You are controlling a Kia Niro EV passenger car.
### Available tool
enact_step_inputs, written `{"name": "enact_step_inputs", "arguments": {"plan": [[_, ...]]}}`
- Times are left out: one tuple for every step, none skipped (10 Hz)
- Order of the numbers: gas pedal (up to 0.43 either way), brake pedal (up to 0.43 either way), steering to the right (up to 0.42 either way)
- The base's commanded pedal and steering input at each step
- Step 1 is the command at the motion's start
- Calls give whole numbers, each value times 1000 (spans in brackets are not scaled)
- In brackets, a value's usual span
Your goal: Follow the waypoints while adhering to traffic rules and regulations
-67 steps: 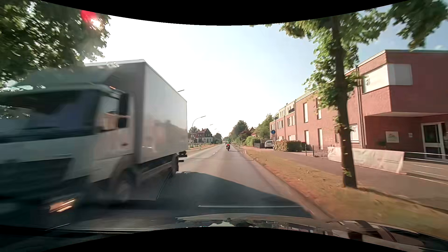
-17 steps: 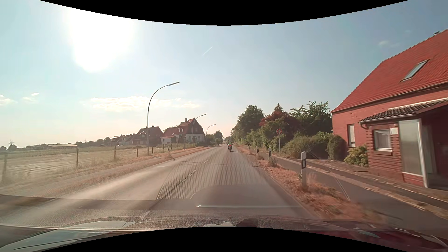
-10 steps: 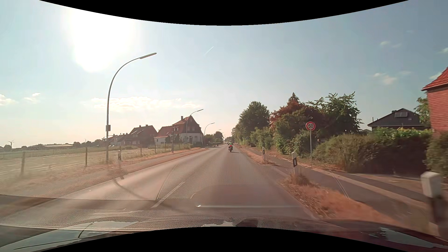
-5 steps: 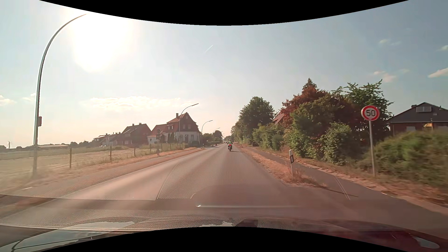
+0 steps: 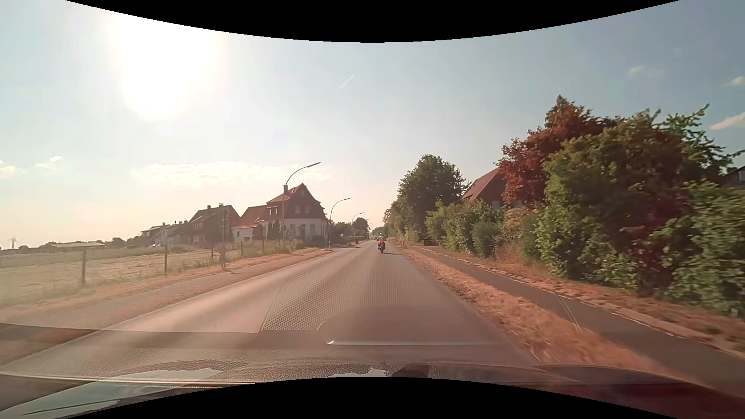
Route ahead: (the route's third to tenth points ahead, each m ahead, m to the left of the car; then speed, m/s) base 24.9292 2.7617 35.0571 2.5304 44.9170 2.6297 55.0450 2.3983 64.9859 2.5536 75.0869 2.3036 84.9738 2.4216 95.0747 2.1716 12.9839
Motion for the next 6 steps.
{"name": "enact_step_inputs", "arguments": {"plan": [[177, 0, 0], [177, 0, 0], [177, 0, 0], [177, 0, 0], [177, 0, 0], [177, 0, 0]]}}
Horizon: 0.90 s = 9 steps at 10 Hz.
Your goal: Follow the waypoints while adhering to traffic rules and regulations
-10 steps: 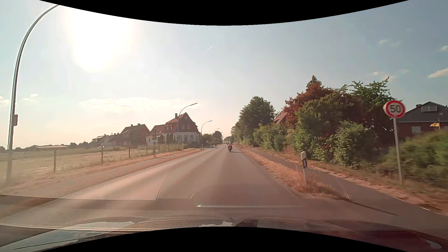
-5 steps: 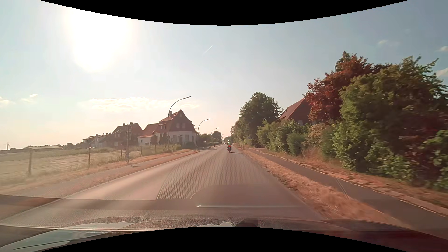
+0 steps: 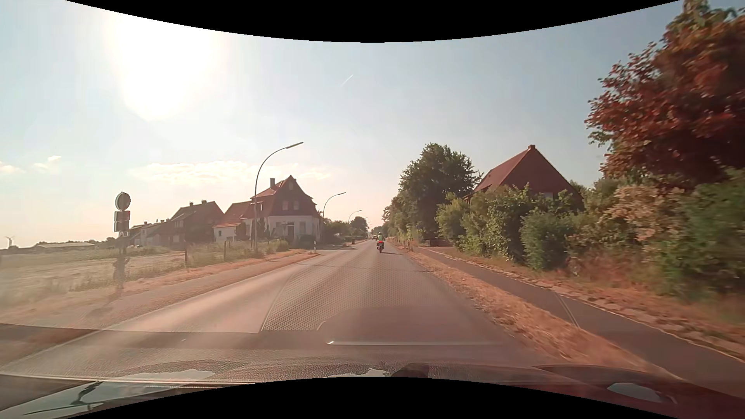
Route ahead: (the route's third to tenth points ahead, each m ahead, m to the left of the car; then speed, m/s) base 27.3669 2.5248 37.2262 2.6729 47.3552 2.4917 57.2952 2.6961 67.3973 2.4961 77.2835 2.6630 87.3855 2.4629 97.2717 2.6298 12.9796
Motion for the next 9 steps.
{"name": "enact_step_inputs", "arguments": {"plan": [[177, 0, 0], [177, 0, -1], [177, 0, 0], [177, 0, 0], [177, 0, 0], [177, 0, 0], [177, 0, 0], [177, 0, -1], [177, 0, -2]]}}
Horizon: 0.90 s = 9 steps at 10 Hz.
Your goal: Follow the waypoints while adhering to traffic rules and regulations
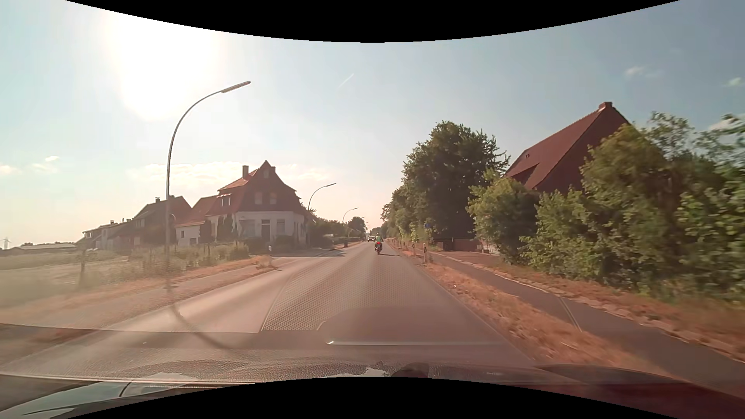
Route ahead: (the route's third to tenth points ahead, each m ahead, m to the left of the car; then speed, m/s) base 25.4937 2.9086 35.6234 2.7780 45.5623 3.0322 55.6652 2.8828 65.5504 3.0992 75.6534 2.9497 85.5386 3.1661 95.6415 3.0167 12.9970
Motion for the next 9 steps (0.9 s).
{"name": "enact_step_inputs", "arguments": {"plan": [[177, 0, -2], [177, 0, -3], [177, 0, -4], [177, 0, -5], [177, 0, -5], [177, 0, -5], [177, 0, -5], [177, 0, -4], [177, 0, -4]]}}
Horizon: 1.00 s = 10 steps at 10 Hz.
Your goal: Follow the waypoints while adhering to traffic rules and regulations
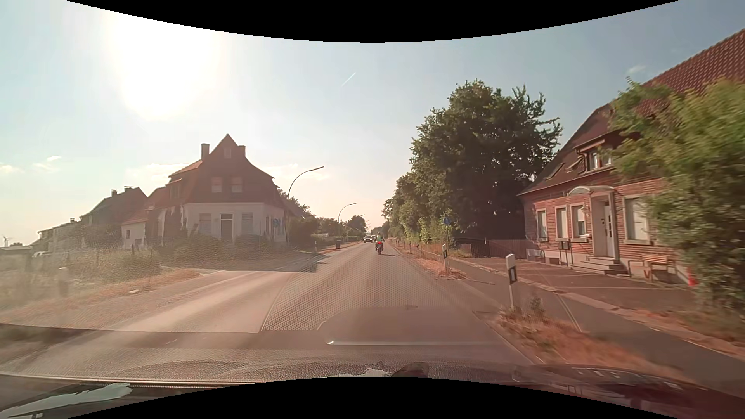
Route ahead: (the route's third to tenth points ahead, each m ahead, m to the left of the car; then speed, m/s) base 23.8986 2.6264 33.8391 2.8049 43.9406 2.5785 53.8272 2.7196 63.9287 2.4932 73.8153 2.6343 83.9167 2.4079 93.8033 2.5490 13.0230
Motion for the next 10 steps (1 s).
{"name": "enact_step_inputs", "arguments": {"plan": [[177, 0, -4], [177, 0, -4], [177, 0, -4], [177, 0, -4], [177, 0, -4], [177, 0, -3], [169, 0, 0], [169, 0, 0], [169, 0, 0], [157, 0, 0]]}}
